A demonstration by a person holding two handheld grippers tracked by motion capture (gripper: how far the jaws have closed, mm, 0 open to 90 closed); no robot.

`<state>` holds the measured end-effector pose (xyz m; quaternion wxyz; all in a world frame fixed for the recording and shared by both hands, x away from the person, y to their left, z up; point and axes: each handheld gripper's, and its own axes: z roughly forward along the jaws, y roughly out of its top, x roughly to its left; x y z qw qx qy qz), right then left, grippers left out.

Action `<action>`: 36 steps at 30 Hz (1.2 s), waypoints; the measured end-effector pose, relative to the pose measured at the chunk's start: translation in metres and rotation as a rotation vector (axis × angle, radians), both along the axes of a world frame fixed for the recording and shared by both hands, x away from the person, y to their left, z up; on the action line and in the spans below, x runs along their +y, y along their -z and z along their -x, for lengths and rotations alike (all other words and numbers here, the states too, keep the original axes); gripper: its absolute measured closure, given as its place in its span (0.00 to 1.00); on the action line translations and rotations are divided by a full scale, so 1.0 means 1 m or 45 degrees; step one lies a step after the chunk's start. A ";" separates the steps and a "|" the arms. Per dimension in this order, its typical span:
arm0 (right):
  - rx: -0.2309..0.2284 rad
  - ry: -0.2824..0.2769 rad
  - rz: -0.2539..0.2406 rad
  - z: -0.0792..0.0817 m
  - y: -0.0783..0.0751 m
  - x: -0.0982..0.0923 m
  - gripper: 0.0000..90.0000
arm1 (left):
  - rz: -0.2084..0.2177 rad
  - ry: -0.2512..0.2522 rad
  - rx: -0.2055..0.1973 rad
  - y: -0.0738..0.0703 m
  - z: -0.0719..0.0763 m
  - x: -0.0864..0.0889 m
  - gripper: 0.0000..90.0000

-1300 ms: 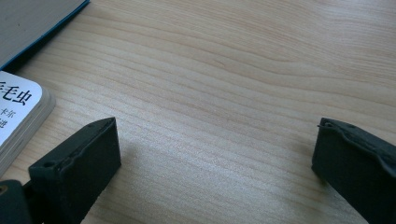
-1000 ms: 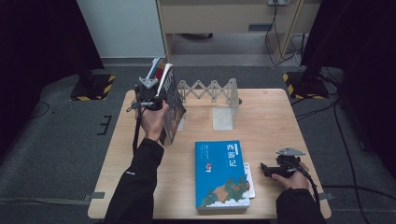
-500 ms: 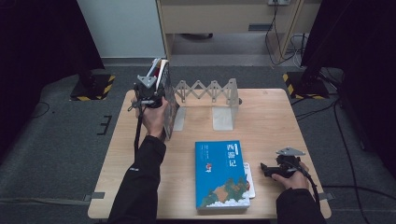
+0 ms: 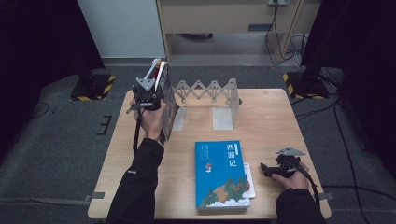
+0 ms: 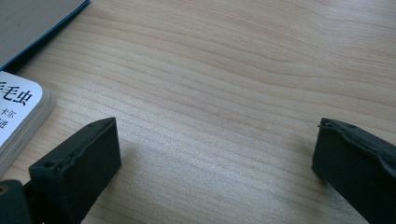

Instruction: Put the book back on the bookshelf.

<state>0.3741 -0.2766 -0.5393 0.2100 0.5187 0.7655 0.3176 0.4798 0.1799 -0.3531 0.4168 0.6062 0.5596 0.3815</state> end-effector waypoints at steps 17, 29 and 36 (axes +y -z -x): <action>-0.002 -0.001 0.001 0.000 0.000 0.000 0.01 | 0.046 0.067 -0.079 -0.010 0.035 0.001 0.67; -0.001 0.000 0.001 0.000 0.000 0.000 0.01 | 0.138 0.151 -0.170 -0.014 0.058 0.021 0.50; 0.000 0.000 0.000 0.000 0.000 0.000 0.01 | 0.167 0.177 -0.210 -0.007 0.072 0.029 0.46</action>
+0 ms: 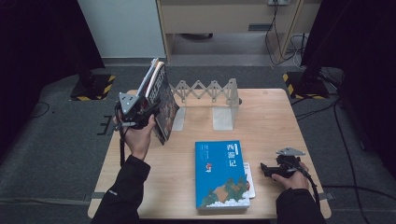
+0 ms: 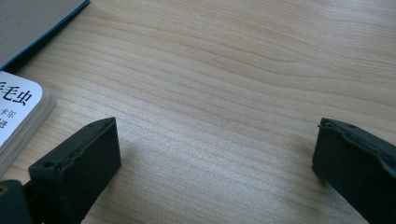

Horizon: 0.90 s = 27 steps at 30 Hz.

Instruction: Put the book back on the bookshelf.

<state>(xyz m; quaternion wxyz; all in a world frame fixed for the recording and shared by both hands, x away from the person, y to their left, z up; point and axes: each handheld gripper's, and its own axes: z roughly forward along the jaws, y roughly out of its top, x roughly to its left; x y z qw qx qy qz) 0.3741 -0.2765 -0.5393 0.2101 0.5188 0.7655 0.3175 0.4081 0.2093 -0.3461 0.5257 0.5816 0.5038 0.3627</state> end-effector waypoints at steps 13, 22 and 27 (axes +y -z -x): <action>0.000 0.000 0.000 0.000 0.000 0.000 0.01 | 0.014 0.080 0.025 0.024 0.028 0.006 0.40; 0.001 0.000 -0.008 0.000 0.000 0.000 0.01 | -0.013 0.204 0.097 0.048 0.040 0.004 0.36; 0.000 -0.001 -0.002 0.000 0.000 0.000 0.01 | -0.035 0.276 0.168 0.069 0.053 0.001 0.36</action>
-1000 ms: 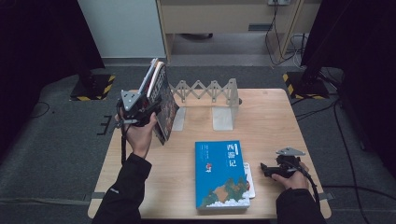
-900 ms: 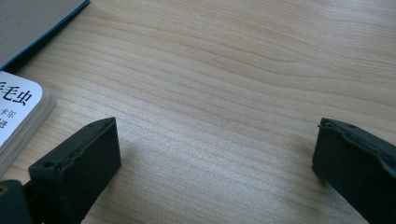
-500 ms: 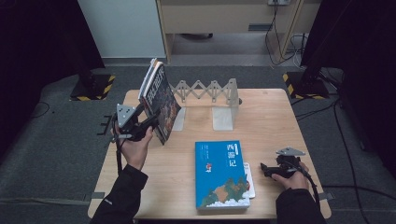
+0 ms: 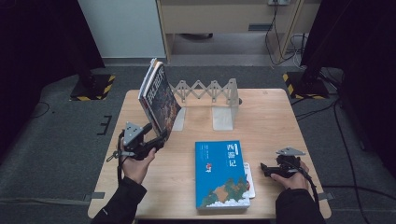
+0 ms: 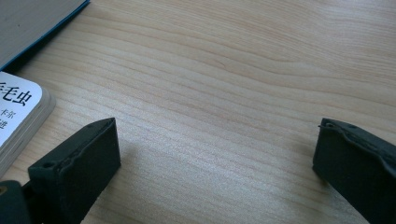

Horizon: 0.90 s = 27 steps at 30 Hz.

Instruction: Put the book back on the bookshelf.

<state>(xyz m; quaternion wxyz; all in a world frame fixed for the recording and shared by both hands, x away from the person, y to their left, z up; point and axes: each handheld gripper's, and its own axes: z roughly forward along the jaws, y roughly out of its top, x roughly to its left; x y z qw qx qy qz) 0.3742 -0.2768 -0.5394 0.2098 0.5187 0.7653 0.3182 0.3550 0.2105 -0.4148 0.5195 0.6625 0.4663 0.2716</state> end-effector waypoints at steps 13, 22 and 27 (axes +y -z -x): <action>0.003 0.036 -0.004 0.000 -0.003 -0.003 0.12 | 0.051 0.249 0.236 0.052 0.002 -0.025 0.34; -0.064 0.004 -0.092 0.004 -0.020 0.002 0.21 | 0.002 0.298 0.311 0.066 -0.004 -0.043 0.32; -0.089 -0.056 -0.171 0.011 -0.030 0.014 0.23 | 0.000 0.336 0.368 0.076 -0.006 -0.058 0.32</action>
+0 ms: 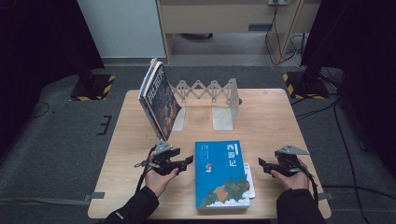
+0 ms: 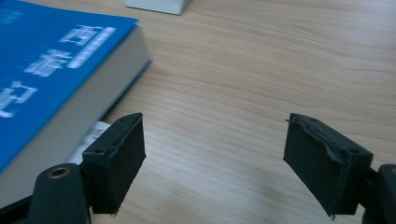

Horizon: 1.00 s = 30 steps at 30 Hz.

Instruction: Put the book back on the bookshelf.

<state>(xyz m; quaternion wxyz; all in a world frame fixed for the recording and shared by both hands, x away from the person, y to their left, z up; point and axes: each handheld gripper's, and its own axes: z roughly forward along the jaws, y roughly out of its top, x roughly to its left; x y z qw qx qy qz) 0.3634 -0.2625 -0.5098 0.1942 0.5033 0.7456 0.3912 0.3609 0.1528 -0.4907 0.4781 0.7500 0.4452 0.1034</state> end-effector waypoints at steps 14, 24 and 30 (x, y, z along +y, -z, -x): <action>0.048 -0.188 -0.122 0.010 -0.006 0.038 0.25 | -0.021 0.054 0.076 0.017 -0.005 -0.022 0.30; 0.128 -0.232 -0.176 0.008 0.000 0.054 0.25 | 0.035 0.086 0.143 0.029 -0.012 -0.029 0.23; 0.160 -0.224 -0.233 0.007 0.004 0.060 0.24 | 0.142 0.117 0.173 0.040 -0.017 -0.033 0.19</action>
